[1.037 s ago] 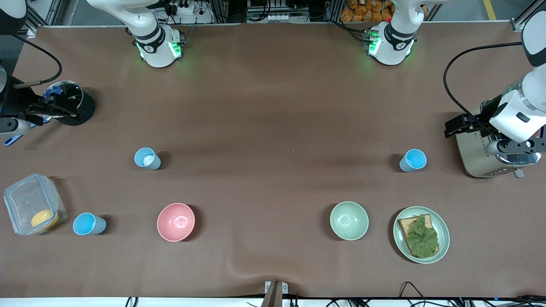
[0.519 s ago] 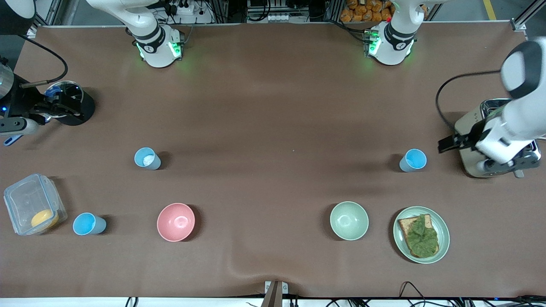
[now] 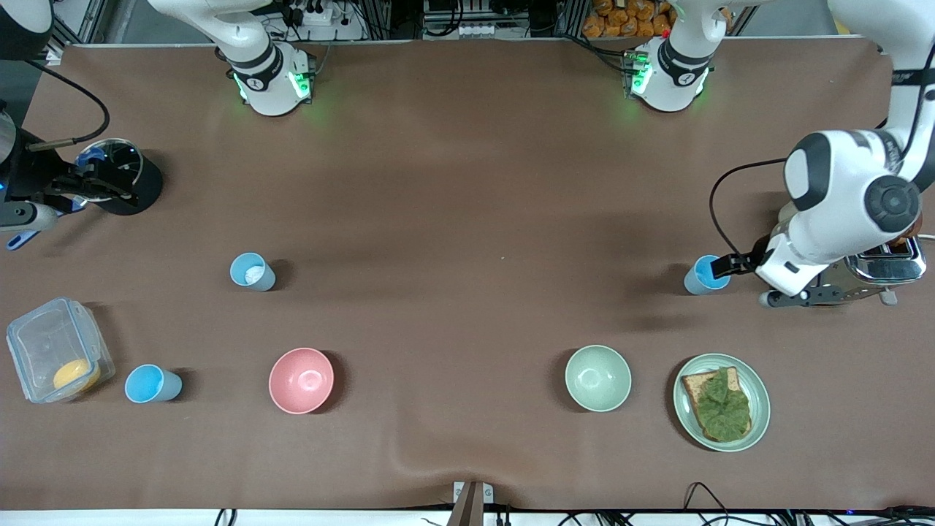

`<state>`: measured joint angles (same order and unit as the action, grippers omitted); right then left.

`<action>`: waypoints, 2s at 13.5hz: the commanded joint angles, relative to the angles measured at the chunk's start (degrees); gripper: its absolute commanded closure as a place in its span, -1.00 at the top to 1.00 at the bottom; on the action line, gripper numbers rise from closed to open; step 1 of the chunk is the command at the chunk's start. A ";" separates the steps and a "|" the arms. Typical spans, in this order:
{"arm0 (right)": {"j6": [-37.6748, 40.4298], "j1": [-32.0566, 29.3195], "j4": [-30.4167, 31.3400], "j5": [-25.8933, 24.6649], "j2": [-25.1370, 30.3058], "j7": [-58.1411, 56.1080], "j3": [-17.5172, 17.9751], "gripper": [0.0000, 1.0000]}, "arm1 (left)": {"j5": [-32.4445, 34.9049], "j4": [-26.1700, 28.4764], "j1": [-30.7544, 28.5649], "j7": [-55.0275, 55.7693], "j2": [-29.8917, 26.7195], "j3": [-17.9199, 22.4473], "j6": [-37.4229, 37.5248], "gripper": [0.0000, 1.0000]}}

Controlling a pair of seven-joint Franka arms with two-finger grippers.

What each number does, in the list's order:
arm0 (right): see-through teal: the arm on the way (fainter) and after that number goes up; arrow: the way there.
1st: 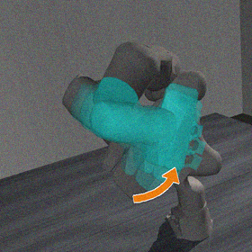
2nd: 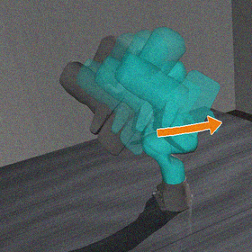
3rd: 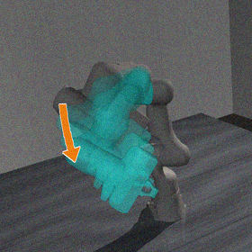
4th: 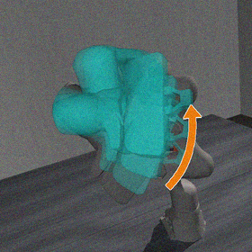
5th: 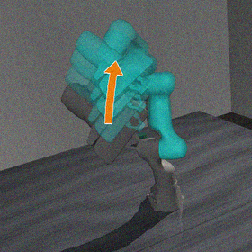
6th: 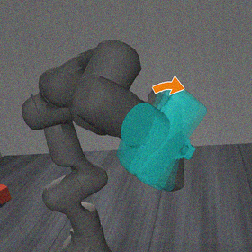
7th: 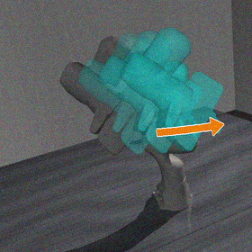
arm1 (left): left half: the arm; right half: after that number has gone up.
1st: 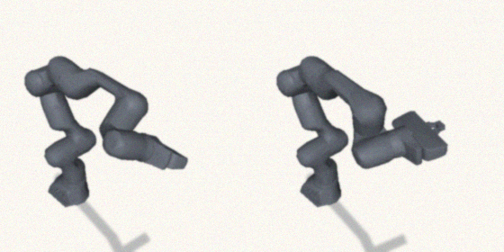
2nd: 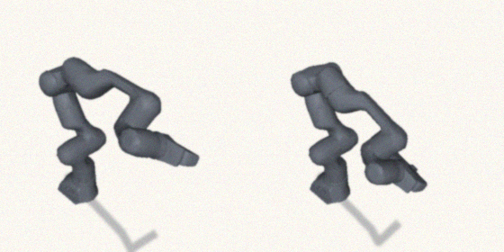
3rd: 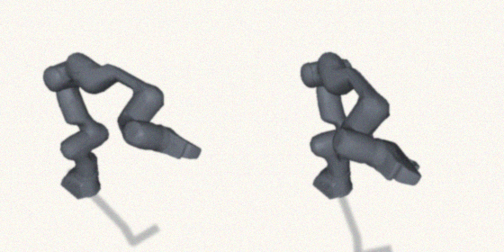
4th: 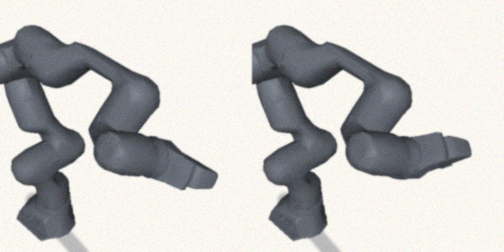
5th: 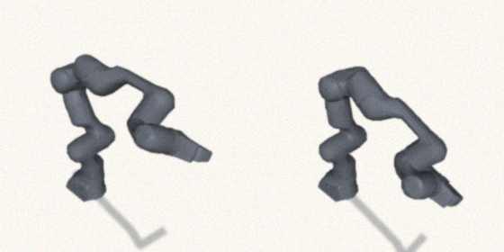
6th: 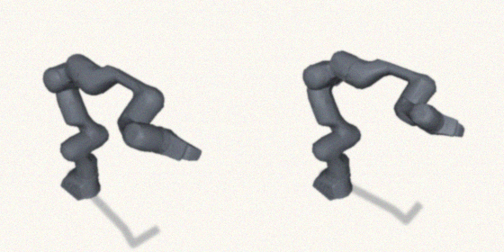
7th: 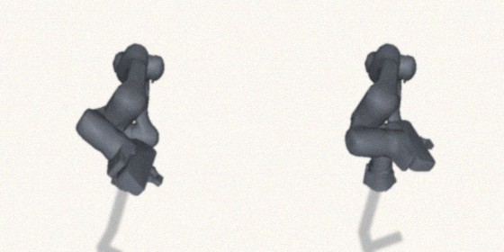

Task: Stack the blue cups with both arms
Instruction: 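Reach the right and left grippers toward the two blue cups, then grasp one blue cup with each gripper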

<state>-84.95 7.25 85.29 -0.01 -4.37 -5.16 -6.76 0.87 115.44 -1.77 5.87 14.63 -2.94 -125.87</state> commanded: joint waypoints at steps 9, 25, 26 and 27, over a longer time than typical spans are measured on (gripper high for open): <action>-4.68 -1.89 5.83 1.51 -2.14 0.07 0.26 1.00 | 2.47 -0.04 -1.22 -0.07 6.55 -0.31 -3.07 1.00; -40.55 -0.48 30.20 1.51 -10.73 0.07 0.43 1.00 | 2.56 0.50 -3.77 -0.07 9.89 -0.40 -3.50 0.62; -41.52 -0.49 30.29 1.51 -11.27 0.07 0.43 1.00 | 2.56 0.41 -3.68 -0.07 10.15 -0.40 -3.68 0.40; -41.61 -0.49 30.29 1.51 -12.06 0.07 0.43 1.00 | 2.56 0.23 -3.68 -0.07 10.24 -0.40 -3.77 0.22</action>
<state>-125.70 7.00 115.53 0.88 -15.45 -5.17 -6.40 2.11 116.33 -4.97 5.71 24.39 -2.88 -128.96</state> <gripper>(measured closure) 0.000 0.159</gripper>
